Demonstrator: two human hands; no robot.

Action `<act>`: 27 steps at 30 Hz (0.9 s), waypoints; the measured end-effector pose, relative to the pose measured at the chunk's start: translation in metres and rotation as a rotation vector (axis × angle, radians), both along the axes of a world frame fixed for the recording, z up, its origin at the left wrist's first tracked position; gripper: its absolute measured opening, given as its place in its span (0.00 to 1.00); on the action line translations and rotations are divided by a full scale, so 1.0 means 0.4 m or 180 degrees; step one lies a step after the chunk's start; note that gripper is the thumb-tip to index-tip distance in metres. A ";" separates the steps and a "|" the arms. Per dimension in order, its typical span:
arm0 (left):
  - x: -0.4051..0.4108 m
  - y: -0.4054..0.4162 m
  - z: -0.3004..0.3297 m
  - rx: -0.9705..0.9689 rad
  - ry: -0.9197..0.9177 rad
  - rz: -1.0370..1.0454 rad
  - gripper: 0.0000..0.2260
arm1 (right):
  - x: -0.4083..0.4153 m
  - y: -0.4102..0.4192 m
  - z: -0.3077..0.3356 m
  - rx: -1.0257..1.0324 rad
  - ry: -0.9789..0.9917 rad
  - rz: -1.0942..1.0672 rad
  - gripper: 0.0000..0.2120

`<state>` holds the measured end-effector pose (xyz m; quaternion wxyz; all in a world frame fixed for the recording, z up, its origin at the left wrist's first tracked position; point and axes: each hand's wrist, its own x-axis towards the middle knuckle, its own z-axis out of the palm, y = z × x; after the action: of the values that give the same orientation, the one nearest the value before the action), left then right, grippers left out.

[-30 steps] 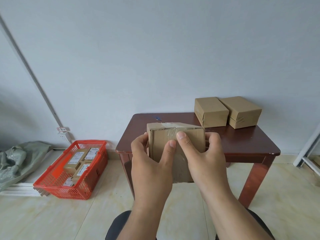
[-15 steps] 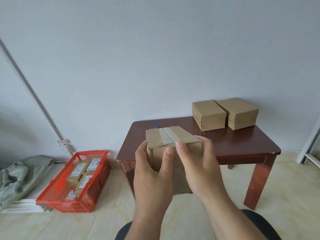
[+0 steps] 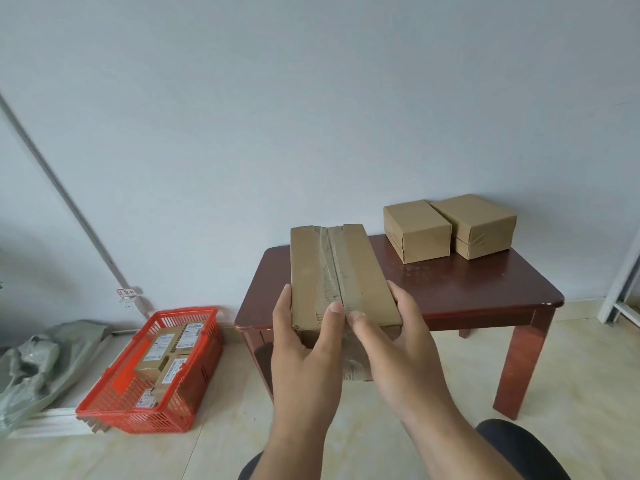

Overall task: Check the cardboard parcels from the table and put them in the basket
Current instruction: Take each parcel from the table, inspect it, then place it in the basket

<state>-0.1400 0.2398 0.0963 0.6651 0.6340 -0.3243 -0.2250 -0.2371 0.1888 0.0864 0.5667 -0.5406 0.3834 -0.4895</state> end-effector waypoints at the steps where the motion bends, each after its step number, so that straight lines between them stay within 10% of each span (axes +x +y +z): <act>1: -0.003 0.002 -0.003 0.0035 0.0045 0.0030 0.28 | -0.001 -0.005 0.003 0.0005 0.0023 0.0031 0.20; 27: 0.019 -0.009 -0.042 -0.0089 -0.0495 0.0144 0.15 | -0.001 -0.045 -0.031 -0.0073 0.0232 -0.0010 0.20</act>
<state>-0.1324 0.2363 0.0794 0.6516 0.6474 -0.3636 -0.1554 -0.2376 0.1710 0.0741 0.5453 -0.5640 0.3990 -0.4747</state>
